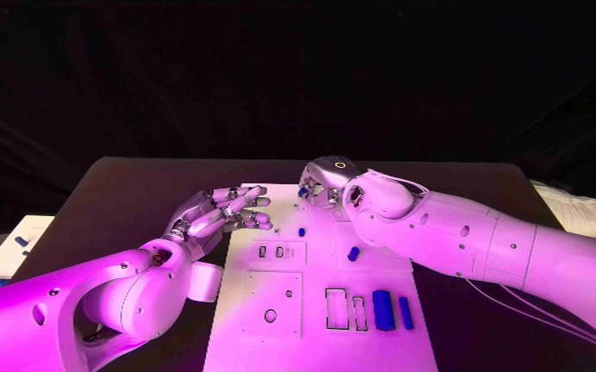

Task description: Assemble the parts on the task board

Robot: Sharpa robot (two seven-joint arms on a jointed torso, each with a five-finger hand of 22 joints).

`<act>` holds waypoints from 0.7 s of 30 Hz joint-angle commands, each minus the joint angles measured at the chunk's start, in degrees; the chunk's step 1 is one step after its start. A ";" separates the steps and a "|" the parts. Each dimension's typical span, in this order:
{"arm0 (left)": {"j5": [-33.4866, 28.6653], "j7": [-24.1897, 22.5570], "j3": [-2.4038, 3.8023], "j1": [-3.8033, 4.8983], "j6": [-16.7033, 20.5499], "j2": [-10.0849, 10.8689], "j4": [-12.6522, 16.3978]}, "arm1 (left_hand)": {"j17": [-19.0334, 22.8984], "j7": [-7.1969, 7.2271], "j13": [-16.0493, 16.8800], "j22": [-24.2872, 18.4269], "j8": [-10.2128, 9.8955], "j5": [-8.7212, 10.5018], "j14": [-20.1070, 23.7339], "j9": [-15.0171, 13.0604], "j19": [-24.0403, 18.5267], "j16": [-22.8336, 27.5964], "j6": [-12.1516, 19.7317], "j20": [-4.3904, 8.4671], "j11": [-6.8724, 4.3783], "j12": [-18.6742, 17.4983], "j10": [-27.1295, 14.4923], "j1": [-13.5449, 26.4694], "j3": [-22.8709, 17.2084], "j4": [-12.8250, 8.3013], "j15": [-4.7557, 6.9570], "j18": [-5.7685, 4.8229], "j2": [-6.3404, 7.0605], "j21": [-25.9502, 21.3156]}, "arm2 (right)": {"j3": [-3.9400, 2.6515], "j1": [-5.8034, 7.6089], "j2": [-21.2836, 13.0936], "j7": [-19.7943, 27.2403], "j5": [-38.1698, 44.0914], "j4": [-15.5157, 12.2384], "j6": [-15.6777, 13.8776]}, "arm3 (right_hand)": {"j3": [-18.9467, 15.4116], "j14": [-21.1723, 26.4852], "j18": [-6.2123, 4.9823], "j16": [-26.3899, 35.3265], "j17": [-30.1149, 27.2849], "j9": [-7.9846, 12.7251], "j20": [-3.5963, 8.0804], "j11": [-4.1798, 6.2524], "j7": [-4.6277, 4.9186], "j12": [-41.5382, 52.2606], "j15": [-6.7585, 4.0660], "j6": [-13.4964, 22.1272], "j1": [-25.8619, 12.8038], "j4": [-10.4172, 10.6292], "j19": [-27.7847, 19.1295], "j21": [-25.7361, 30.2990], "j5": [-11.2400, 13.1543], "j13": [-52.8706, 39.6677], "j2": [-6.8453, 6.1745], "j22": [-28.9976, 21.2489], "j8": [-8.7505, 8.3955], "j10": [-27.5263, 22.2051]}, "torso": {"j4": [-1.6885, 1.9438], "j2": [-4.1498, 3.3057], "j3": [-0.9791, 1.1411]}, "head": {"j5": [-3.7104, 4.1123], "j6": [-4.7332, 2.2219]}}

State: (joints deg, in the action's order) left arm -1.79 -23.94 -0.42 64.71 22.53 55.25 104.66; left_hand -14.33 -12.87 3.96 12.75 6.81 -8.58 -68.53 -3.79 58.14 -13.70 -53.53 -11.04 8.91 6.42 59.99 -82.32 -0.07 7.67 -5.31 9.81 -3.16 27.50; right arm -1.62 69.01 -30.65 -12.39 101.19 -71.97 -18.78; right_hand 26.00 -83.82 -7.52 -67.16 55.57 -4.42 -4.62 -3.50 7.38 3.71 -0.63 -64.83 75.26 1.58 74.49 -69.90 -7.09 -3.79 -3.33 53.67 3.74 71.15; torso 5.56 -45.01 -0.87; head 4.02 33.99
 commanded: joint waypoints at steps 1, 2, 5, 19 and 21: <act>-0.09 -0.14 0.05 0.12 -1.17 -0.08 0.06 | -0.06 -0.02 -0.09 0.06 -0.38 0.19 -0.33 0.05 0.11 0.18 -0.24 0.10 0.18 -0.39 0.29 -0.60 -0.05 -0.37 0.18 0.51 -0.15 0.24 | 0.03 -0.02 0.37 -0.57 0.82 0.33 1.04 | -0.02 -1.82 1.17 -0.20 0.05 -0.39 -0.21 -0.41 0.20 -0.20 -0.26 -0.31 -0.29 0.34 0.24 -0.39 0.02 0.08 -0.06 0.05 0.34 -0.13 | 0.01 -0.06 -0.03 | 0.06 -0.04; -0.09 -0.14 0.05 0.13 -1.17 -0.08 0.06 | -0.06 -0.02 -0.09 0.06 -0.38 0.19 -0.33 0.05 0.11 0.18 -0.24 0.10 0.18 -0.39 0.29 -0.60 -0.05 -0.37 0.18 0.51 -0.15 0.24 | 0.03 -0.02 0.47 -0.65 0.83 0.48 1.20 | -0.02 -1.82 1.17 -0.20 0.05 -0.39 -0.21 -0.41 0.20 -0.20 -0.26 -0.31 -0.29 0.34 0.24 -0.39 0.02 0.08 -0.06 0.05 0.34 -0.13 | 0.02 -0.06 -0.05 | 0.08 -0.05; -0.09 -0.13 0.05 0.13 -1.18 -0.08 0.07 | -0.06 -0.02 -0.09 0.06 -0.38 0.19 -0.33 0.05 0.11 0.18 -0.24 0.10 0.18 -0.39 0.29 -0.60 -0.05 -0.37 0.18 0.51 -0.15 0.24 | 0.05 -0.02 0.74 -0.84 0.84 0.86 1.64 | -0.03 -1.81 1.16 -0.32 0.16 -0.39 -0.24 -0.43 0.23 -0.20 -0.25 -0.28 -0.37 0.44 0.21 -0.43 0.00 0.08 -0.08 0.07 0.30 -0.17 | 0.07 -0.03 -0.06 | 0.11 0.01; -0.09 -0.03 0.05 0.16 -1.32 -0.09 0.22 | -0.18 -0.03 -0.09 0.14 -0.45 0.21 -0.29 0.05 0.02 0.23 -0.26 0.11 0.19 -0.48 0.30 -0.68 -0.13 -0.51 0.17 0.50 -0.13 0.35 | 0.14 -0.02 2.34 -1.71 0.79 2.84 1.17 | -0.88 -1.74 1.19 -2.07 1.85 0.39 -0.91 -1.53 1.34 -0.32 0.80 3.31 -1.27 1.41 -0.33 -0.86 0.42 0.24 -2.13 0.50 -0.31 -4.22 | 0.26 -0.02 -0.17 | 0.18 0.11; -0.09 -0.01 0.05 0.16 -1.33 -0.09 0.21 | -0.18 -0.03 -0.09 0.14 -0.45 0.21 -0.29 0.05 0.02 0.23 -0.26 0.11 0.19 -0.48 0.30 -0.68 -0.13 -0.51 0.17 0.50 -0.13 0.35 | 0.14 -0.02 2.35 -1.86 0.71 2.86 0.98 | -1.64 -1.55 1.13 -2.00 1.57 0.63 -1.19 -1.95 1.74 -0.29 1.15 4.81 -1.66 1.79 -0.63 -0.77 0.71 0.21 -2.86 0.30 -0.31 -5.55 | 0.26 -0.04 -0.18 | 0.19 0.12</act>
State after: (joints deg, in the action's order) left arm -1.79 -23.74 -0.42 64.76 22.42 55.23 104.74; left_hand -14.45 -12.87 3.96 12.84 6.53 -8.58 -68.53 -3.79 58.14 -13.70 -53.53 -11.04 8.91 6.13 59.99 -82.54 -0.26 7.48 -5.32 9.82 -3.38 27.50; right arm -1.46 68.97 -28.43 -13.46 101.31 -69.14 -17.95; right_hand 24.78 -84.03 -6.89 -69.02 57.23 -3.98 -5.55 -5.29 9.07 3.71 0.23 -60.45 73.62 3.43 73.97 -70.61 -6.57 -3.58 -5.62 54.03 3.62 65.97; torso 5.80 -45.06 -0.99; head 4.17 34.11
